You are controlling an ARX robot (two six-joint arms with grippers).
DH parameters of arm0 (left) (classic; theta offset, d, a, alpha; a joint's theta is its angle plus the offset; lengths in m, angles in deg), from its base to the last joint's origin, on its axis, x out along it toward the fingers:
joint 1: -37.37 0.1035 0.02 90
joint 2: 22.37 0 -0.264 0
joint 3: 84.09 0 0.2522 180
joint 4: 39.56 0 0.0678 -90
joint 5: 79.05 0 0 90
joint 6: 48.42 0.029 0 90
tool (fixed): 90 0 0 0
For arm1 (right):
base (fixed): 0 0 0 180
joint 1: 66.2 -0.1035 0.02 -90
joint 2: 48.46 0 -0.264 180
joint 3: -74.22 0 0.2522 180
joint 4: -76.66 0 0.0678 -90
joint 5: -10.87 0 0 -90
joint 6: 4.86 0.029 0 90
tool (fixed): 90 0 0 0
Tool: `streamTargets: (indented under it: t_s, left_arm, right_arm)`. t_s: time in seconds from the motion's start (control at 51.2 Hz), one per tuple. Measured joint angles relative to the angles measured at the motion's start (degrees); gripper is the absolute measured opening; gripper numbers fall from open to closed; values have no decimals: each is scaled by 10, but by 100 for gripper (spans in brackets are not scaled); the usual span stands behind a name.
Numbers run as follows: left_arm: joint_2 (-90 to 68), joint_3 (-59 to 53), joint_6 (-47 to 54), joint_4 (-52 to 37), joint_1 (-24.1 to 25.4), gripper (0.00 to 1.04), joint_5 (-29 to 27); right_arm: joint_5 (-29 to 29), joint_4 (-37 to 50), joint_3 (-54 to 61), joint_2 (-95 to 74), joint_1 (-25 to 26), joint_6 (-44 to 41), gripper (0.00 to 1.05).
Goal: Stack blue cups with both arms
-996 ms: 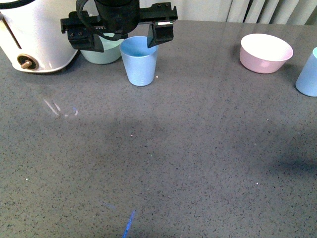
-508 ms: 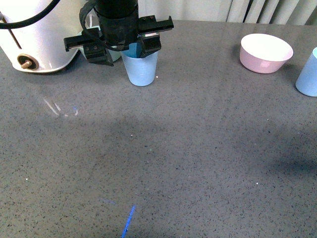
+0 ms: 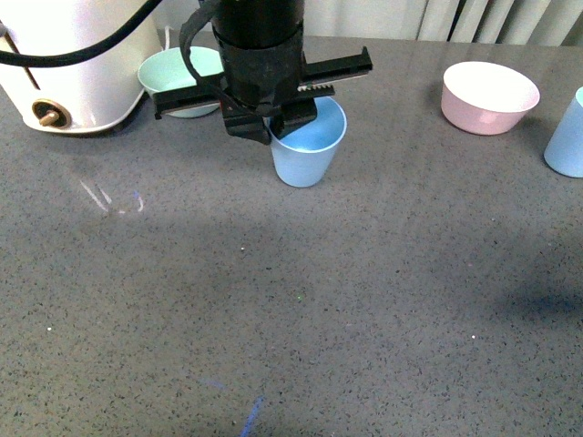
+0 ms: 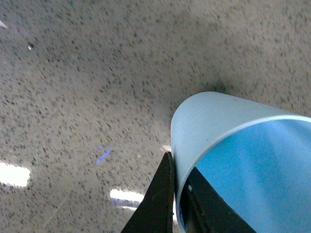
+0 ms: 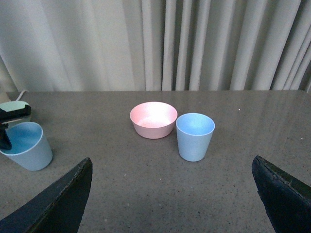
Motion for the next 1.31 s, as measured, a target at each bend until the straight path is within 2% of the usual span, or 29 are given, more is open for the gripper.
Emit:
streamTargets:
  t_s: [0.195,0.39,0.82,0.976,1.249,1.308]
  left_arm:
    - [29,-28,-6,7,-63,2,33]
    - [29,-28,-14,4,-102,2,41]
    - [7,-14,-23,5,-113,2,36]
    - [7,-14,-24,2,-113,26,35]
    - [8,-13,-24,-7,-113,59,37]
    - [9,-13,-24,-12,-113,70,38]
  right_arm:
    - [0,0,0,0,0,0,96]
    - [0,0,0,0,0,0,96]
    - [0,0,0,0,0,0,96]
    - [0,0,0,0,0,0,96]
    - [0,0,0,0,0,0,96]
    - [0,0,0,0,0,0,96]
